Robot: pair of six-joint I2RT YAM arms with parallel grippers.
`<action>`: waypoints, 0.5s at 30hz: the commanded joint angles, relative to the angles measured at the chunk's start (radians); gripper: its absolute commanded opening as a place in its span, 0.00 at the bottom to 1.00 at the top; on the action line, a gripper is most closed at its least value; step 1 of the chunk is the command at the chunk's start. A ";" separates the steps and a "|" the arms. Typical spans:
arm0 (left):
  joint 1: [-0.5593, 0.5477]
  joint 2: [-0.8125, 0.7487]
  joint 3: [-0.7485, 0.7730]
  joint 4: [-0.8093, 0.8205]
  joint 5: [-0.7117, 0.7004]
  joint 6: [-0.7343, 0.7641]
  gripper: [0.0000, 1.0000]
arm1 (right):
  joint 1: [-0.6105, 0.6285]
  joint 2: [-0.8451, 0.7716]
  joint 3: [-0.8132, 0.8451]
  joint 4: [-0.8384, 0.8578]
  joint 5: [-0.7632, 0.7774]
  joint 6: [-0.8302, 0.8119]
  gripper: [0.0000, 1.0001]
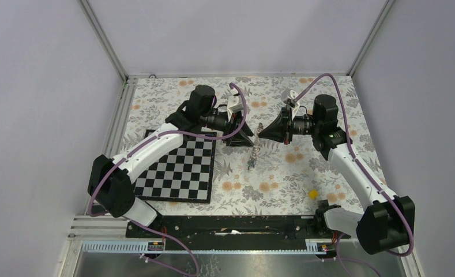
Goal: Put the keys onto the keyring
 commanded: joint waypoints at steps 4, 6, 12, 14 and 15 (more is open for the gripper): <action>0.004 -0.014 0.013 0.099 0.053 0.041 0.50 | -0.005 0.001 -0.026 0.236 -0.090 0.171 0.00; 0.008 -0.011 0.015 0.106 0.052 0.038 0.49 | -0.005 0.001 -0.030 0.238 -0.097 0.170 0.00; 0.015 -0.005 0.004 0.144 0.056 0.017 0.42 | -0.005 0.000 -0.044 0.264 -0.108 0.182 0.00; 0.015 -0.001 0.001 0.160 0.064 -0.008 0.39 | -0.005 -0.001 -0.046 0.264 -0.107 0.182 0.00; 0.015 0.004 -0.001 0.187 0.071 -0.023 0.37 | -0.005 -0.001 -0.047 0.265 -0.106 0.182 0.00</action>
